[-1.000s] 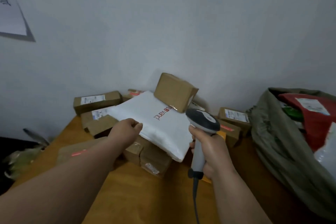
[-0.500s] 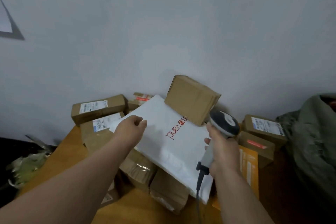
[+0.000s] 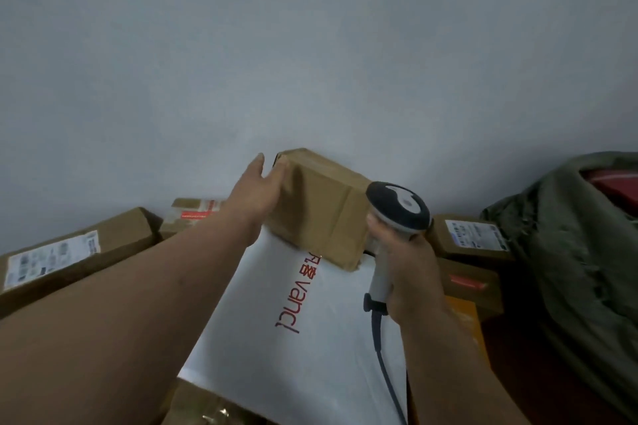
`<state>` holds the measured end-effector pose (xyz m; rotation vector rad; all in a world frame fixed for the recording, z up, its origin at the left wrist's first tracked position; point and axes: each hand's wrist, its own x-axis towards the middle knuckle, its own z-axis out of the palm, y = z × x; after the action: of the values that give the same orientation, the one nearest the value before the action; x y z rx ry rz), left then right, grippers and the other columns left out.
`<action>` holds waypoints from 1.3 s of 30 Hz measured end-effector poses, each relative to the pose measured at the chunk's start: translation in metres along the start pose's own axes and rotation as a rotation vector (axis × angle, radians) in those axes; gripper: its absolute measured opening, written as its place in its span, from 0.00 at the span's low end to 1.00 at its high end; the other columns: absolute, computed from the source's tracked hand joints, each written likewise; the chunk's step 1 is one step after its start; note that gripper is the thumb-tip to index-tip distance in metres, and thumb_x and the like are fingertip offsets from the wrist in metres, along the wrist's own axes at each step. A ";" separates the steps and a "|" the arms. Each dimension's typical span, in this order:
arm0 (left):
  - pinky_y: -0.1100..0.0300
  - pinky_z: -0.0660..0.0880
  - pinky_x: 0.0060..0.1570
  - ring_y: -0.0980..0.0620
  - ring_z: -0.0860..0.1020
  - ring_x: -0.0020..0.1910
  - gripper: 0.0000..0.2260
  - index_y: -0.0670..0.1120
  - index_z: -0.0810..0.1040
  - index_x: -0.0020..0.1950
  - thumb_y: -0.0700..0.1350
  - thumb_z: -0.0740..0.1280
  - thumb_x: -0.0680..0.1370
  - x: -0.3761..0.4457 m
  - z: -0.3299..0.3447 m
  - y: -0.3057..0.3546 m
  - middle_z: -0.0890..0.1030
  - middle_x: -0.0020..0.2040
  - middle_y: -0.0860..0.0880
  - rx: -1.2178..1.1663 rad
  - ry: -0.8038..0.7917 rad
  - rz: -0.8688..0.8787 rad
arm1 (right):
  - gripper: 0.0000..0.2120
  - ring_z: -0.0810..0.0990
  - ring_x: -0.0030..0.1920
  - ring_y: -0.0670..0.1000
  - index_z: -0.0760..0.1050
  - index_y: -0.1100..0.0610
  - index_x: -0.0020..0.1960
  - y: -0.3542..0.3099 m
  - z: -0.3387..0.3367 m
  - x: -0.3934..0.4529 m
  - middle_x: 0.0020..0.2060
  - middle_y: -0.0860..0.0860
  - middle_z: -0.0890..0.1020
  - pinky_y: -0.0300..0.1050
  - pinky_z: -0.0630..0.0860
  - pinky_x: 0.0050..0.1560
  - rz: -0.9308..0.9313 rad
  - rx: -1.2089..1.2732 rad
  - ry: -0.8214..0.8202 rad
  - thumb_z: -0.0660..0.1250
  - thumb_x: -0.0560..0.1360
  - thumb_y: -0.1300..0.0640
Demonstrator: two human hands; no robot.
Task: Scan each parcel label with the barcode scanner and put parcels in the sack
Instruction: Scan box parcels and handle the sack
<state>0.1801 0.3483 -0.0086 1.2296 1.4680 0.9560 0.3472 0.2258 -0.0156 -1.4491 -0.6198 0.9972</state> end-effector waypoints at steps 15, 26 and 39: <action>0.46 0.81 0.50 0.48 0.77 0.54 0.05 0.45 0.76 0.50 0.46 0.66 0.81 -0.064 -0.048 -0.035 0.79 0.55 0.44 -0.454 -0.059 -0.123 | 0.07 0.82 0.54 0.50 0.77 0.46 0.51 -0.003 -0.012 -0.064 0.48 0.47 0.84 0.55 0.74 0.65 0.010 0.254 0.206 0.71 0.74 0.55; 0.39 0.78 0.53 0.42 0.78 0.60 0.20 0.47 0.80 0.61 0.60 0.61 0.81 -0.186 -0.096 -0.045 0.82 0.60 0.45 -0.489 -0.262 -0.341 | 0.19 0.78 0.60 0.49 0.80 0.49 0.60 -0.008 -0.041 -0.177 0.55 0.42 0.83 0.56 0.71 0.68 -0.111 0.181 0.127 0.74 0.71 0.48; 0.38 0.74 0.58 0.40 0.77 0.57 0.14 0.44 0.76 0.61 0.36 0.66 0.75 -0.379 -0.095 -0.059 0.81 0.58 0.38 -0.538 -0.181 -0.187 | 0.25 0.80 0.56 0.51 0.79 0.52 0.61 -0.002 -0.130 -0.319 0.53 0.48 0.84 0.50 0.77 0.56 -0.033 0.222 -0.078 0.75 0.66 0.49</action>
<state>0.0857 -0.0341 0.0270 0.7486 1.0647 0.9974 0.3027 -0.1108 0.0458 -1.2060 -0.5681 1.0657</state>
